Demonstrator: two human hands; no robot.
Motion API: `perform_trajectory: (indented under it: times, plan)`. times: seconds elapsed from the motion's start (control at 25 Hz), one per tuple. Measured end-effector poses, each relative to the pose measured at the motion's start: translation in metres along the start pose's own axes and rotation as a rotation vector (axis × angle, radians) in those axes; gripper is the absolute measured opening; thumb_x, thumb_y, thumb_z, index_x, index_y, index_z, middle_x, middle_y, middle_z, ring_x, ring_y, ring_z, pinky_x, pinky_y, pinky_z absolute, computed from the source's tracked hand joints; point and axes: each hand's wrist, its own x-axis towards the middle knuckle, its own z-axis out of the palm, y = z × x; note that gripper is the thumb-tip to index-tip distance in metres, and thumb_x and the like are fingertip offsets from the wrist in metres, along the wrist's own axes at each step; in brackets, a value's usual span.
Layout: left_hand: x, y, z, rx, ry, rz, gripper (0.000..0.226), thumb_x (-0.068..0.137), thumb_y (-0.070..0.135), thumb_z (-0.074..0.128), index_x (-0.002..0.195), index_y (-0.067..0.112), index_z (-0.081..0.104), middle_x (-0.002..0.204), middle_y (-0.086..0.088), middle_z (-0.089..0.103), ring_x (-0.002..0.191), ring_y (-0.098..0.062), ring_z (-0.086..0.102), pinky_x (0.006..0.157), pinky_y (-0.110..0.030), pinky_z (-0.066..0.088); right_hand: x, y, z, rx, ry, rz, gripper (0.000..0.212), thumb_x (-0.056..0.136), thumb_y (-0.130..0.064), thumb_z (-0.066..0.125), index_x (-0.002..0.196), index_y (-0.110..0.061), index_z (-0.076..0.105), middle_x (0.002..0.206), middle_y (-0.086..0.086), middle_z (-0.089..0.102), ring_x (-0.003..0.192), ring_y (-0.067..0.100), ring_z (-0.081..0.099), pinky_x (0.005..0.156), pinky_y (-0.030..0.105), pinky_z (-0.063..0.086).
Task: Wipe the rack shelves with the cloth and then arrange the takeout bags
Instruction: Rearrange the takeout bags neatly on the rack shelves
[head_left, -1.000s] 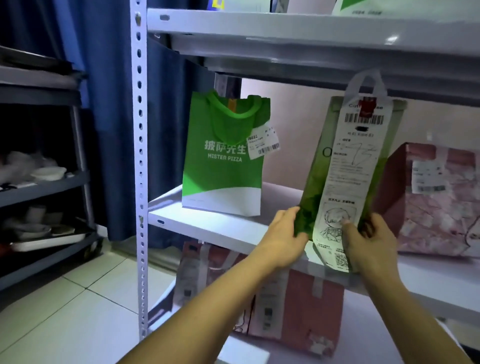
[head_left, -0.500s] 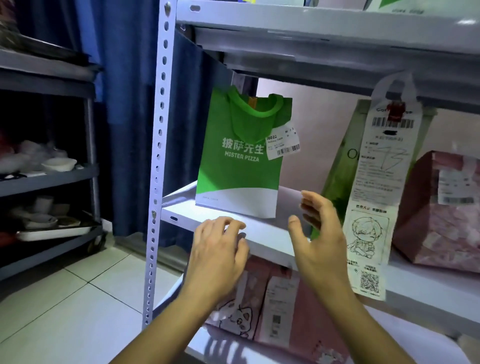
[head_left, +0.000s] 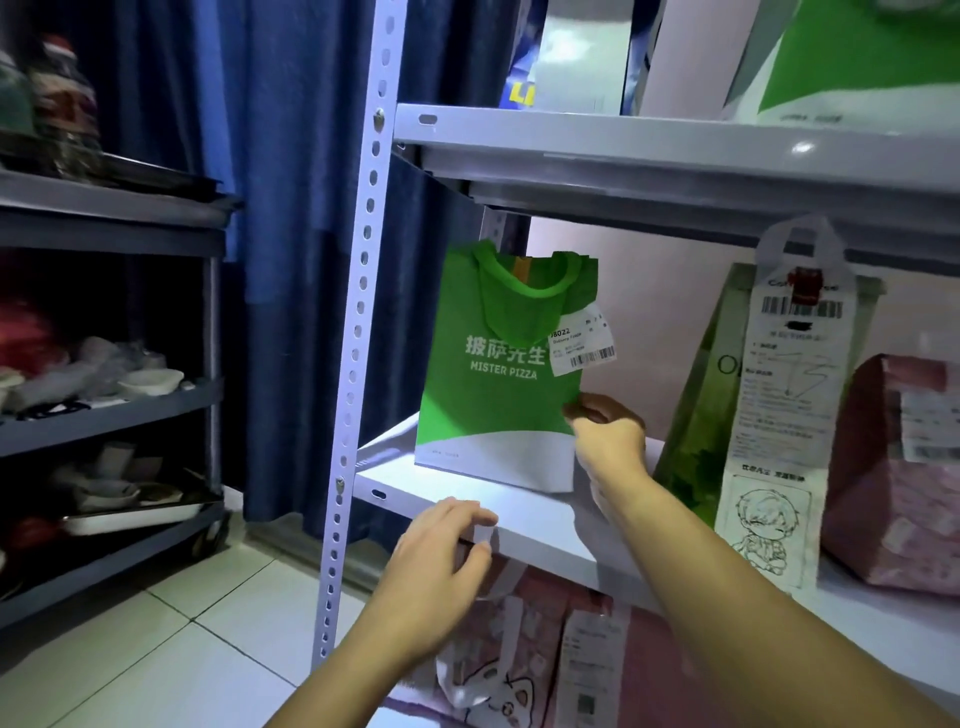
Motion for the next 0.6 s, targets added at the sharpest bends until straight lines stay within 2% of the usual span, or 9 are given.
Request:
perform_trajectory:
  times: [0.08,0.16,0.24,0.32,0.44,0.52,0.6]
  plan:
    - [0.002,0.004,-0.007,-0.030,0.069,-0.006,0.026,0.099,0.027,0.052,0.122,0.038,0.058,0.122,0.022,0.054,0.110,0.003,0.050,0.097,-0.025,0.043,-0.006,-0.001,-0.001,-0.037,0.020,-0.004,0.012,0.092,-0.012,0.068,0.103,-0.013,0.073,0.097,0.002,0.073,0.093,0.024,0.064,0.079,0.026,0.045]
    - [0.002,0.005,-0.015,-0.058,0.212,-0.028,0.032,0.097,0.024,0.052,0.128,0.036,0.052,0.125,0.015,0.052,0.100,0.004,0.050,0.089,-0.025,0.039,-0.023,-0.001,-0.011,-0.034,0.017,-0.056,0.006,0.093,-0.014,0.066,0.095,-0.019,0.069,0.088,-0.002,0.071,0.084,0.017,0.064,0.069,0.022,0.046]
    - [-0.002,0.003,-0.024,-0.064,0.394,-0.019,0.043,0.096,0.020,0.053,0.137,0.032,0.046,0.130,0.013,0.047,0.109,0.002,0.048,0.095,-0.026,0.035,-0.046,-0.002,-0.024,0.039,-0.005,-0.104,0.008,0.093,-0.011,0.067,0.094,-0.019,0.067,0.085,-0.006,0.070,0.078,0.005,0.063,0.061,0.010,0.048]
    - [-0.006,0.002,-0.033,-0.086,0.494,-0.006,0.049,0.097,0.017,0.054,0.143,0.029,0.043,0.131,0.014,0.044,0.121,0.000,0.043,0.102,-0.026,0.032,-0.072,-0.004,-0.041,0.128,-0.043,-0.127,0.009,0.094,-0.009,0.067,0.097,-0.017,0.069,0.087,-0.006,0.074,0.079,0.003,0.067,0.068,0.008,0.051]
    - [-0.013,0.002,-0.045,-0.159,0.477,-0.025,0.044,0.098,0.023,0.054,0.141,0.032,0.048,0.130,0.013,0.050,0.120,-0.004,0.048,0.101,-0.031,0.037,-0.108,-0.011,-0.068,0.139,-0.126,-0.151,0.010,0.094,-0.013,0.067,0.096,-0.022,0.072,0.086,-0.010,0.078,0.081,-0.002,0.072,0.072,0.015,0.056]
    - [-0.021,0.004,-0.051,-0.235,0.434,0.010,0.033,0.099,0.033,0.052,0.132,0.036,0.055,0.123,0.017,0.061,0.114,-0.004,0.057,0.094,-0.030,0.043,-0.127,-0.015,-0.084,0.135,-0.219,-0.141,0.011,0.095,-0.014,0.065,0.103,-0.018,0.072,0.094,-0.006,0.079,0.090,0.006,0.074,0.076,0.024,0.058]
    - [-0.038,0.009,-0.054,-0.367,0.362,0.061,0.033,0.098,0.041,0.047,0.128,0.035,0.059,0.119,0.019,0.068,0.112,0.000,0.062,0.091,-0.027,0.046,-0.144,-0.017,-0.096,0.116,-0.289,-0.109,0.015,0.097,-0.012,0.061,0.105,-0.019,0.071,0.096,-0.004,0.079,0.091,0.009,0.074,0.070,0.024,0.058]
